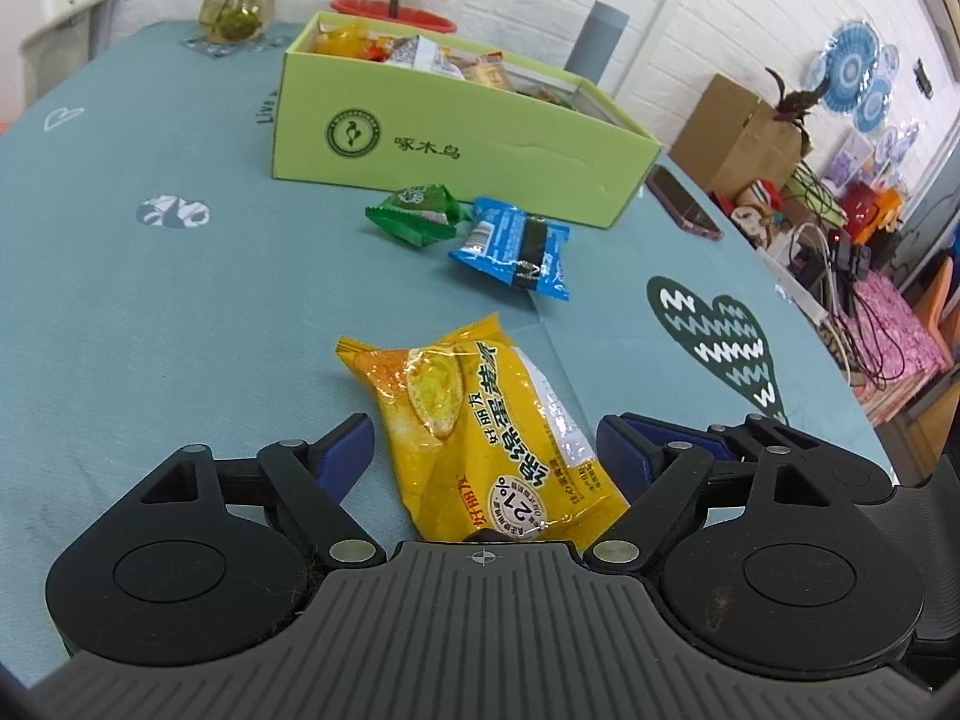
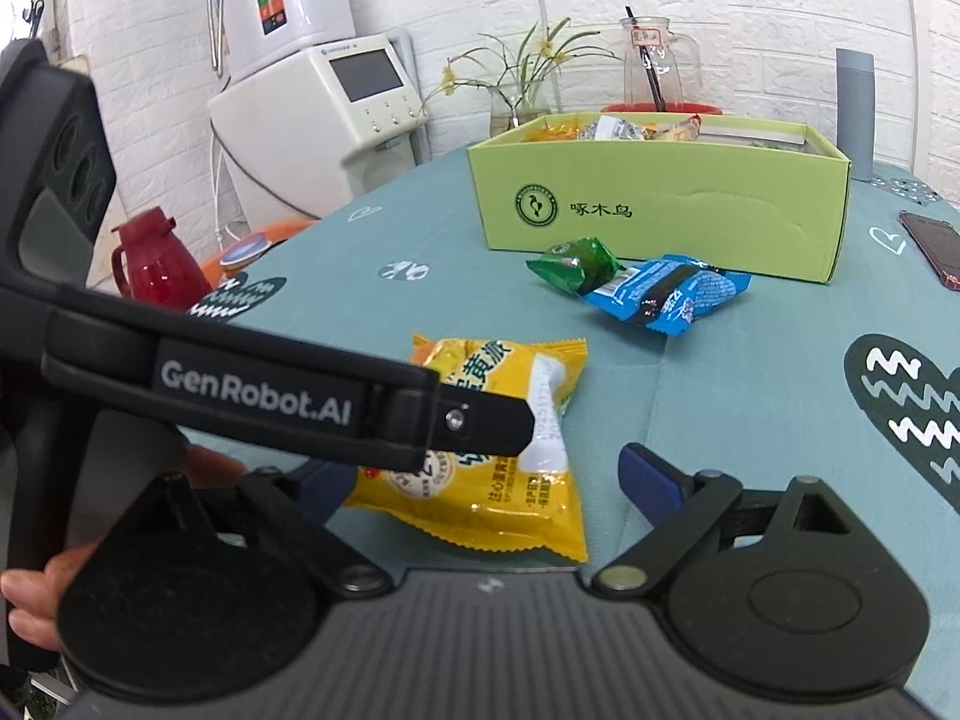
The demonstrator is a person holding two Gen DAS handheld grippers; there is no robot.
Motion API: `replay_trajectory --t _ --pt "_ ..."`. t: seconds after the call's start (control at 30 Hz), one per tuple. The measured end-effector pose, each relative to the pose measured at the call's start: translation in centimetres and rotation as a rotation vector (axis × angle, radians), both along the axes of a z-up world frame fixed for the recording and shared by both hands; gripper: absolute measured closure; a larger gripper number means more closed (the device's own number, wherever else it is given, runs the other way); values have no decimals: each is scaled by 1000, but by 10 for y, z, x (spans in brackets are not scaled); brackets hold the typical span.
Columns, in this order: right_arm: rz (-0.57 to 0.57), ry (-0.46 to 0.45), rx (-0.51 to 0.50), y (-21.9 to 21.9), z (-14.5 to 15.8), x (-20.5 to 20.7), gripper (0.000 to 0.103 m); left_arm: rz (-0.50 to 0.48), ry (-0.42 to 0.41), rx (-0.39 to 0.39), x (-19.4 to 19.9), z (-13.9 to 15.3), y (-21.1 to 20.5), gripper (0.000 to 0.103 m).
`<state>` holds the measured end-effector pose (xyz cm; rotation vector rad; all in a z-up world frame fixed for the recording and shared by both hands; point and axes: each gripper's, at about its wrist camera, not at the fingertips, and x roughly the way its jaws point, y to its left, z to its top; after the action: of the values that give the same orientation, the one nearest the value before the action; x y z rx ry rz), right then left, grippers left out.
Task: Organize snacks
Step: 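Move the left gripper to the large yellow chip bag and close on it, then lift the yellow chip bag into the green box and open the left gripper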
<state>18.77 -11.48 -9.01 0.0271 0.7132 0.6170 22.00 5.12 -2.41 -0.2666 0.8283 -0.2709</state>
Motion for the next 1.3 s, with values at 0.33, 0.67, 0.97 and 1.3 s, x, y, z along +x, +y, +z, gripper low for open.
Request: replay_trajectory --t 0.33,0.67,0.97,1.3 --pt "21 16 -6 4 -4 3 10 -6 16 -15 8 -4 0 32" --pt "74 13 15 10 -11 15 32 -50 -2 33 14 -14 -9 52" --pt "64 -90 9 9 32 43 36 -61 -72 -13 45 30 -7 65" --pt "65 -261 0 35 92 195 36 -25 -243 50 185 109 14 65"
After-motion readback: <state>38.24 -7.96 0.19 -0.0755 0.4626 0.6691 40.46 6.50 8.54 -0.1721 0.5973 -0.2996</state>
